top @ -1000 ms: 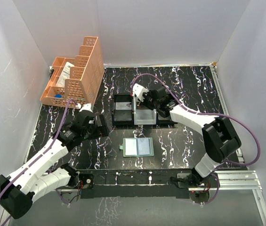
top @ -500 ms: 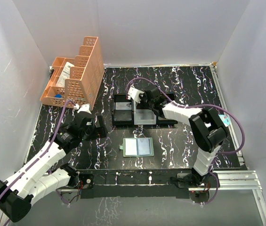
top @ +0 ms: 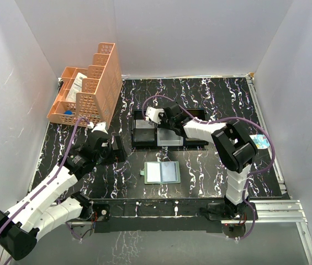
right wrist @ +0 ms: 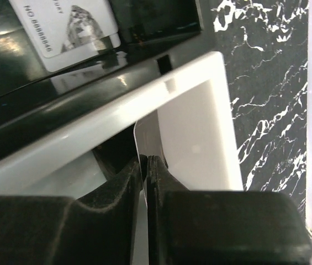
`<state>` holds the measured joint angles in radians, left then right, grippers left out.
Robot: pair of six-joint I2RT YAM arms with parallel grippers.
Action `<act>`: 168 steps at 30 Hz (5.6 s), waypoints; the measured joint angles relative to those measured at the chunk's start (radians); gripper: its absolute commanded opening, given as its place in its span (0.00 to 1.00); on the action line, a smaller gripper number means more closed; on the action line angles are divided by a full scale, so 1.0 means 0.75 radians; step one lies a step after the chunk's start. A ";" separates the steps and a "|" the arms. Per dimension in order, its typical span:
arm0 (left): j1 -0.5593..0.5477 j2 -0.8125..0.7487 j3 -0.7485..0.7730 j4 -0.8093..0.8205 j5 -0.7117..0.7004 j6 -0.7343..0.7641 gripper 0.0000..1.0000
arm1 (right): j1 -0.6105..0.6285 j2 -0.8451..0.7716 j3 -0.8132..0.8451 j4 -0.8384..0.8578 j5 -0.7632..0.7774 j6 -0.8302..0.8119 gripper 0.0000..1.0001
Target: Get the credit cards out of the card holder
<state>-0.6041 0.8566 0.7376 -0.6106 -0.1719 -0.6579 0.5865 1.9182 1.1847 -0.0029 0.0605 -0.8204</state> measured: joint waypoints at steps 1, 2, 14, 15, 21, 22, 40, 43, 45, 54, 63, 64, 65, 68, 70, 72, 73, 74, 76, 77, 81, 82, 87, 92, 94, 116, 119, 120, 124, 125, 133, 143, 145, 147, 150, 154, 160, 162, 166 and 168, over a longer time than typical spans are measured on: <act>0.000 0.000 0.000 0.000 0.002 -0.001 0.99 | 0.004 0.002 0.000 -0.008 0.001 -0.002 0.11; 0.000 -0.001 0.000 0.000 0.005 -0.001 0.99 | 0.005 0.003 0.000 -0.018 -0.001 -0.002 0.12; 0.000 0.000 0.000 0.014 0.080 -0.016 0.99 | 0.016 0.019 0.003 -0.084 -0.009 -0.002 0.23; 0.000 0.001 0.000 0.016 0.085 -0.016 0.99 | 0.016 0.019 0.003 -0.085 -0.008 -0.002 0.25; 0.000 0.016 0.000 0.026 0.110 -0.016 0.99 | 0.015 0.019 0.003 -0.092 -0.008 0.001 0.28; 0.000 0.016 0.000 0.026 0.113 -0.016 0.99 | 0.015 0.019 0.003 -0.092 -0.008 0.004 0.30; 0.000 0.001 -0.002 0.183 0.222 -0.044 0.99 | 0.018 -0.644 -0.244 0.157 -0.020 0.606 0.66; 0.000 -0.011 -0.005 0.254 0.276 -0.054 0.98 | 0.019 -0.842 -0.348 0.182 0.092 0.839 0.89; 0.000 -0.007 -0.005 0.295 0.307 -0.064 0.97 | 0.019 -0.967 -0.433 0.175 0.208 1.023 0.98; -0.001 0.061 -0.054 0.529 0.496 -0.116 0.92 | 0.011 -1.326 -0.640 -0.158 0.260 1.784 0.98; -0.189 0.341 -0.042 0.577 0.546 -0.144 0.86 | 0.011 -1.437 -1.025 -0.110 -0.149 2.286 0.74; -0.218 0.378 -0.027 0.565 0.535 -0.145 0.85 | 0.011 -1.410 -1.030 -0.128 -0.182 2.317 0.71; -0.245 0.417 -0.010 0.554 0.520 -0.145 0.84 | 0.011 -1.379 -1.030 -0.136 -0.210 2.339 0.69; -0.296 0.512 0.023 0.543 0.484 -0.157 0.80 | 0.011 -1.307 -1.029 -0.147 -0.281 2.377 0.61; -0.310 0.568 0.032 0.540 0.467 -0.171 0.79 | 0.011 -1.273 -1.028 -0.152 -0.313 2.391 0.57; -0.316 0.621 0.033 0.532 0.453 -0.184 0.79 | 0.011 -1.245 -1.028 -0.159 -0.344 2.397 0.55; -0.317 0.642 0.033 0.525 0.447 -0.191 0.79 | 0.011 -1.234 -1.028 -0.163 -0.357 2.399 0.53; -0.319 0.660 0.033 0.519 0.439 -0.196 0.79 | 0.011 -1.222 -1.028 -0.165 -0.369 2.402 0.52; -0.321 0.678 0.033 0.503 0.422 -0.204 0.79 | 0.011 -1.199 -1.028 -0.167 -0.389 2.406 0.48; -0.322 0.681 0.033 0.491 0.413 -0.206 0.78 | 0.011 -1.186 -1.028 -0.167 -0.399 2.409 0.47; -0.323 0.681 0.033 0.458 0.385 -0.211 0.76 | 0.011 -1.142 -1.028 -0.166 -0.431 2.413 0.44; -0.323 0.681 0.033 0.454 0.381 -0.210 0.75 | 0.011 -1.130 -1.028 -0.166 -0.439 2.413 0.43; -0.323 0.698 0.034 0.445 0.379 -0.208 0.54 | 0.011 -1.073 -1.028 -0.165 -0.469 2.413 0.40; -0.323 0.770 0.040 0.422 0.377 -0.203 0.45 | 0.011 -1.032 -1.019 -0.162 -0.495 2.412 0.38; -0.323 0.787 0.042 0.409 0.377 -0.199 0.42 | 0.011 -1.017 -1.017 -0.161 -0.504 2.412 0.36; -0.323 0.871 0.053 0.386 0.372 -0.191 0.17 | 0.016 -0.855 -0.939 -0.181 -0.489 2.313 0.31; -0.323 0.875 0.052 0.386 0.372 -0.190 0.16 | 0.033 -0.827 -0.895 -0.216 -0.460 2.290 0.30; -0.323 0.875 0.052 0.385 0.372 -0.189 0.15 | 0.040 -0.819 -0.882 -0.223 -0.445 2.281 0.29; -0.323 0.875 0.053 0.385 0.373 -0.183 0.14 | 0.054 -0.811 -0.867 -0.235 -0.422 2.265 0.27; -0.323 0.875 0.052 0.385 0.373 -0.181 0.14 | 0.056 -0.812 -0.867 -0.233 -0.424 2.264 0.26; -0.323 0.876 0.052 0.390 0.379 -0.179 0.12 | 0.057 -0.856 -0.870 -0.203 -0.455 2.283 0.26; -0.323 0.875 0.052 0.390 0.379 -0.168 0.13 | 0.057 -0.844 -0.870 -0.130 -0.578 2.295 0.28; -0.323 0.876 0.052 0.390 0.380 -0.170 0.12 | 0.063 -0.826 -0.871 -0.052 -0.642 2.332 0.29; -0.323 0.875 0.052 0.390 0.380 -0.171 0.13 | 0.070 -0.814 -0.874 0.039 -0.699 2.366 0.30; -0.323 0.873 0.052 0.389 0.378 -0.179 0.18 | 0.078 -0.774 -0.874 0.151 -0.778 2.395 0.31; -0.323 0.844 0.052 0.382 0.361 -0.191 0.26 | 0.102 -0.664 -0.860 0.222 -0.860 2.394 0.34; -0.323 0.674 0.031 0.321 0.265 -0.266 0.48 | 0.164 -0.501 -0.776 0.199 -0.926 2.333 0.41; -0.323 0.604 0.025 0.300 0.228 -0.298 0.59 | 0.169 -0.527 -0.757 0.155 -0.904 2.305 0.43; -0.323 0.526 0.025 0.294 0.188 -0.336 0.68 | 0.161 -0.660 -0.721 0.022 -0.808 2.230 0.41; -0.323 0.500 0.022 0.319 0.185 -0.338 0.69 | 0.153 -0.725 -0.693 -0.061 -0.731 2.199 0.41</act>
<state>-0.8467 1.2316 0.7540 -0.3710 -0.0334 -0.9115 0.7010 1.3743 0.6651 -0.0486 -0.4877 0.8288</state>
